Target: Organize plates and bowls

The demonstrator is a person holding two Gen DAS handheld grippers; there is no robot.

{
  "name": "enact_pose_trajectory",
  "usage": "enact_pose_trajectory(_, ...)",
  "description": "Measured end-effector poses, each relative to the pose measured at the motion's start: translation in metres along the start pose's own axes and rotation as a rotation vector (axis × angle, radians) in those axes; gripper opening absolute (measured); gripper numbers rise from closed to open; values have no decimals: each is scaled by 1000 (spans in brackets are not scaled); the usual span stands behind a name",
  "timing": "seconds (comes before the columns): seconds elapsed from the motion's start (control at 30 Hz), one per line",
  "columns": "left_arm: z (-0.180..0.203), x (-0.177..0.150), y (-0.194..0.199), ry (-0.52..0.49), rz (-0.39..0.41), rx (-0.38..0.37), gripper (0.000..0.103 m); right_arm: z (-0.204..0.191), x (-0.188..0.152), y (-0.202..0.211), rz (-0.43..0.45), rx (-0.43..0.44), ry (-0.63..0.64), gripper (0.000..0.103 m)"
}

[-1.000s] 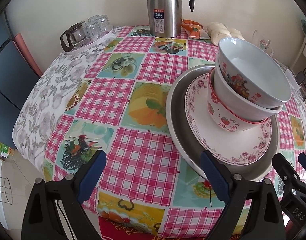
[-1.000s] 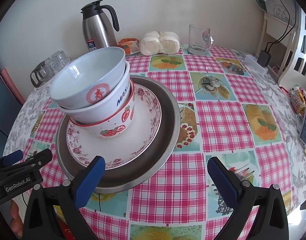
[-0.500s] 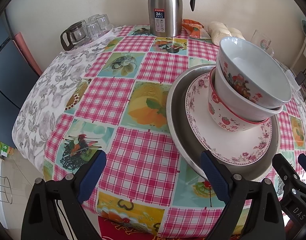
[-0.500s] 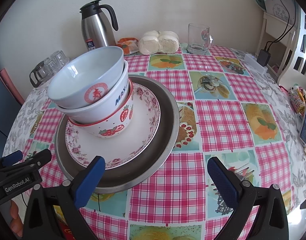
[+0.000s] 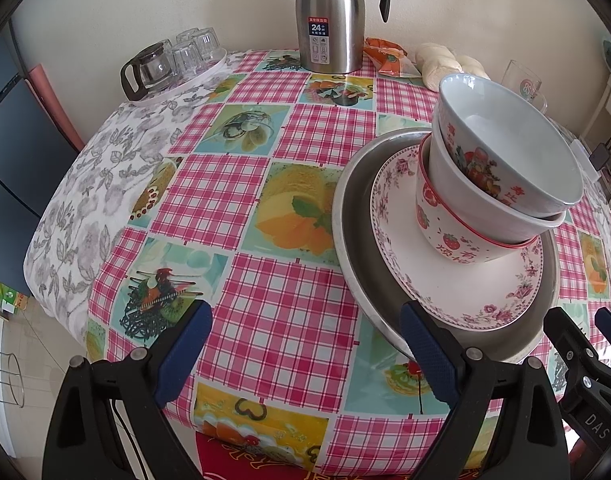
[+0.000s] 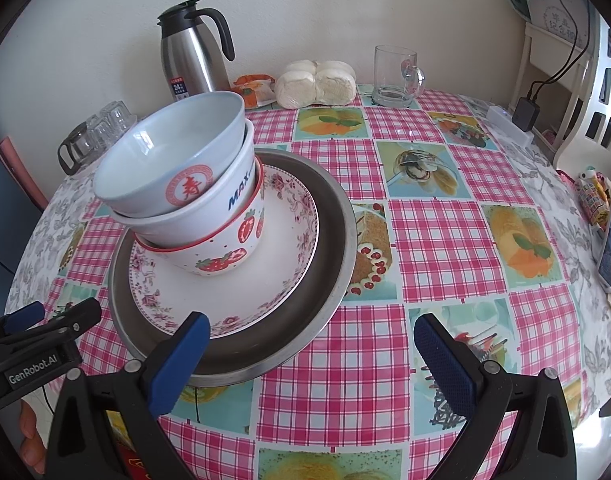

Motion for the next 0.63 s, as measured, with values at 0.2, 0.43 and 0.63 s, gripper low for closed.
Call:
enact_pose_trajectory(0.2, 0, 1, 0, 0, 0, -1, 95, 0, 0, 0, 0, 0, -1, 103)
enact_pose_trajectory(0.43, -2, 0, -1, 4, 1, 3, 95, 0, 0, 0, -1, 0, 0, 103)
enact_pose_trajectory(0.63, -1, 1, 1, 7, 3, 7, 95, 1, 0, 0, -1, 1, 0, 103)
Point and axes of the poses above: each gripper's, at about its wrist camera, not at the fingertips, and y roughly against the way its jaws point, z to its right, x to its top, the point moved 5 cm from there along -y, roughly the way its jaws point, and after that the axes turned 6 degrees about y, right-handed, at the moved point
